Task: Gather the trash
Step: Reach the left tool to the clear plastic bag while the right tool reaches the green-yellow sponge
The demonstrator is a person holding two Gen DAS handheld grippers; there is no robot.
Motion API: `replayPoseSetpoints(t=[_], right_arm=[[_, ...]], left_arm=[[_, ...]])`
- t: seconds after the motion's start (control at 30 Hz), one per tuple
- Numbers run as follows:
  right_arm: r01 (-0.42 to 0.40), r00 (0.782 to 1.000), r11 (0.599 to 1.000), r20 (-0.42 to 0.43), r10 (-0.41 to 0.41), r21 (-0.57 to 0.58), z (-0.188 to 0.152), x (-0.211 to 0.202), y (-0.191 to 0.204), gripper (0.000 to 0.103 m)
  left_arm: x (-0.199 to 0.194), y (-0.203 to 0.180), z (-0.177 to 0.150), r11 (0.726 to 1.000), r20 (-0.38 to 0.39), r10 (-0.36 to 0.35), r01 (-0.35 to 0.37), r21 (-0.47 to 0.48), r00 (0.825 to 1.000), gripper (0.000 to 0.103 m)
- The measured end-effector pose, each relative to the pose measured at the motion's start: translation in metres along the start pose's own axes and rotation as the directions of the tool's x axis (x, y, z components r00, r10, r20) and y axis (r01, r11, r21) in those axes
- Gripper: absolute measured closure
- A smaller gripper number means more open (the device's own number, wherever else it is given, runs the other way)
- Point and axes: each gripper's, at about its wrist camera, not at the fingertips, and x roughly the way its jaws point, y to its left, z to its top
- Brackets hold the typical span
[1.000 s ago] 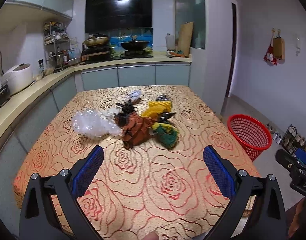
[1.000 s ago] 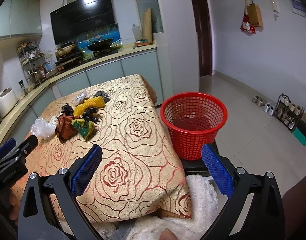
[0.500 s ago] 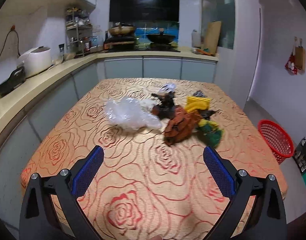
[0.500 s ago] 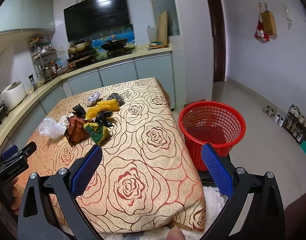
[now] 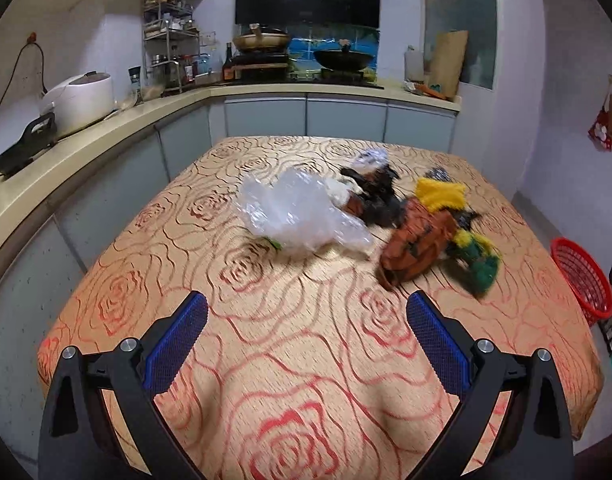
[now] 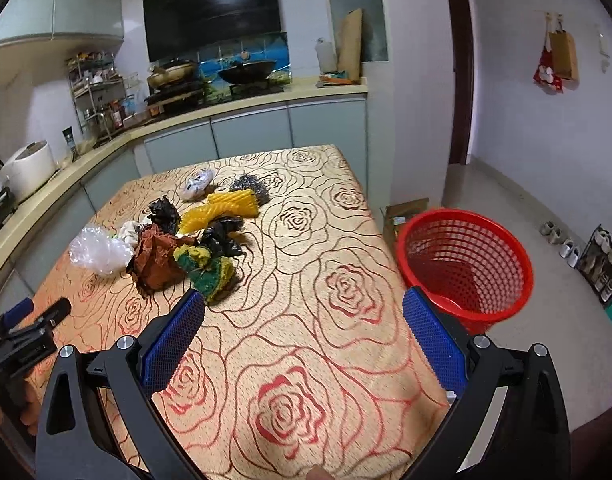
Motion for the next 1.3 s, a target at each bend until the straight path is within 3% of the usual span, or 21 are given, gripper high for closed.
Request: replayPoseSetpoints(t=[0.43,0.77,0.9,1.2,1.3], right_arm=[[-0.026,0.998,1.0,-0.05,0.027,0.009,0.024,0.041,0.012,0.006],[-0.037,0.994,0.999,-0.1,0.035,-0.02,0.036,0.074,0.026,0.006],[-0.049,0.992,0.998,-0.118,0.045,-0.03,0.04,0.086,0.035,0.006],[-0.08,0.983,0.995,-0.167,0.069,-0.059,0.037,0.106,0.05,0.006],[-0.087,0.982,0.994,-0.175,0.073,-0.073,0.036,0.11,0.056,0.006]], left_arm=[[0.069,0.015,0.063,0.999,-0.013,0.044,-0.044,0.002,0.999,0.007],[0.129,0.019,0.069,0.999,-0.107,0.033,-0.033,0.001,0.994,0.007],[0.139,0.02,0.07,1.0,-0.111,0.03,-0.029,0.003,0.993,0.008],[0.147,0.02,0.066,1.0,-0.115,-0.008,0.008,-0.006,0.993,0.044],[0.146,0.018,0.064,1.0,-0.102,-0.012,0.013,0.012,0.995,0.051]])
